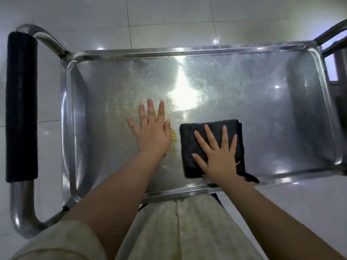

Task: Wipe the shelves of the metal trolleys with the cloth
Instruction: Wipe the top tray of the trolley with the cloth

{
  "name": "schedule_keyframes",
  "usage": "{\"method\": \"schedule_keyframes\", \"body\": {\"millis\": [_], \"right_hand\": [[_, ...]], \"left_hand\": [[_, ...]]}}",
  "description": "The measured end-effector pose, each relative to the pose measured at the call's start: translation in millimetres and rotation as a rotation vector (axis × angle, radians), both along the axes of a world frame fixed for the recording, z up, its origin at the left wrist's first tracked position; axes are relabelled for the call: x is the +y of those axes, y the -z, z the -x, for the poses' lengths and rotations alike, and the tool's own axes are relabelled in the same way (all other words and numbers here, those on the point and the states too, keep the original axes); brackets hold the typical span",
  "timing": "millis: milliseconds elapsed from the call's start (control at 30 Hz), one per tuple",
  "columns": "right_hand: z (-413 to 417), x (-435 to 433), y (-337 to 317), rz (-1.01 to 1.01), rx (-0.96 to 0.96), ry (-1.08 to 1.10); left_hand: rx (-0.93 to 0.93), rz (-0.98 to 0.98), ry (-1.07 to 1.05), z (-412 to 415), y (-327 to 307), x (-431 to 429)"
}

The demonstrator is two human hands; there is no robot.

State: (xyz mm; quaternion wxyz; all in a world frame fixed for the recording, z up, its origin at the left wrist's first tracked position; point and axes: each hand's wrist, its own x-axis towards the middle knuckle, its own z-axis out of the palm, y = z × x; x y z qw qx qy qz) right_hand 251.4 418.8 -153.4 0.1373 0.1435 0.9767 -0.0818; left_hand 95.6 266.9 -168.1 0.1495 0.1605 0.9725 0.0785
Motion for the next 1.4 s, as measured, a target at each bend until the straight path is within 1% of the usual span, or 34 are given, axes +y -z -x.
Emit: {"method": "schedule_keyframes", "body": {"millis": [67,133,233,333,400,433,467,533,667,733,800,833,900,1000,1067,1133,1200,1267,1400], "right_hand": [[-34.6,-14.5,-3.8,0.003,-0.040,-0.065],[-24.6,-13.0,-4.8,0.019,-0.045,-0.076],[64.6,14.5,-1.4,-0.001,0.013,-0.006],[179.3,48.5,-4.2,-0.027,-0.030,0.141],[223.0,62.8,-6.6,-0.068,-0.061,0.147],[230.4,66.0,-6.8,-0.080,-0.071,0.130],[228.0,66.7,-6.3,-0.075,-0.073,0.114],[196.7,59.1,-3.3,-0.057,-0.052,0.076],[66.4,24.6,-0.2,-0.029,0.038,-0.020],[-4.8,7.5,-4.3,-0.010,0.026,-0.096],[-43.1,2.6,-8.7,0.013,-0.025,-0.139],[-40.5,7.2,-9.7,0.031,-0.035,-0.149],[-2.7,28.2,-6.6,0.020,-0.008,-0.133],[103.1,82.8,-2.6,-0.011,-0.003,0.049],[169.0,120.6,-5.2,-0.028,-0.035,0.149],[205.6,142.7,-7.2,-0.045,-0.075,0.182],[207.6,146.2,-6.8,-0.050,-0.080,0.159],[179.8,138.7,-4.1,-0.061,-0.057,0.105],[66.8,107.8,-1.9,-0.035,0.006,-0.033]], "left_hand": [[0.000,0.016,0.000,0.1,1.1,-0.4],[0.008,0.016,-0.004,1.1,1.7,-0.5],[0.007,0.012,0.002,2.2,1.3,-1.1],[0.024,0.003,0.007,1.5,1.1,-1.2],[0.043,0.012,0.005,0.8,2.0,-1.2],[0.045,0.017,0.005,0.9,2.8,-1.2],[0.043,0.020,0.006,1.0,2.7,-0.8],[0.040,0.014,0.010,0.8,2.4,0.3],[0.027,0.027,0.002,1.5,-0.8,3.1],[0.024,0.039,0.002,0.5,-1.1,3.5],[0.034,0.043,0.004,-0.6,-0.4,2.9],[0.038,0.043,0.005,-0.1,0.4,2.9],[0.033,0.047,0.005,1.2,0.5,3.1],[0.031,0.055,0.013,2.1,0.5,3.0],[0.038,0.049,0.012,1.7,1.2,3.2],[0.044,0.058,0.004,1.3,1.9,3.8],[0.040,0.074,0.003,0.9,2.1,4.4],[0.034,0.077,0.009,0.7,0.5,4.6],[0.014,0.076,-0.008,1.9,-2.0,5.8]]}}
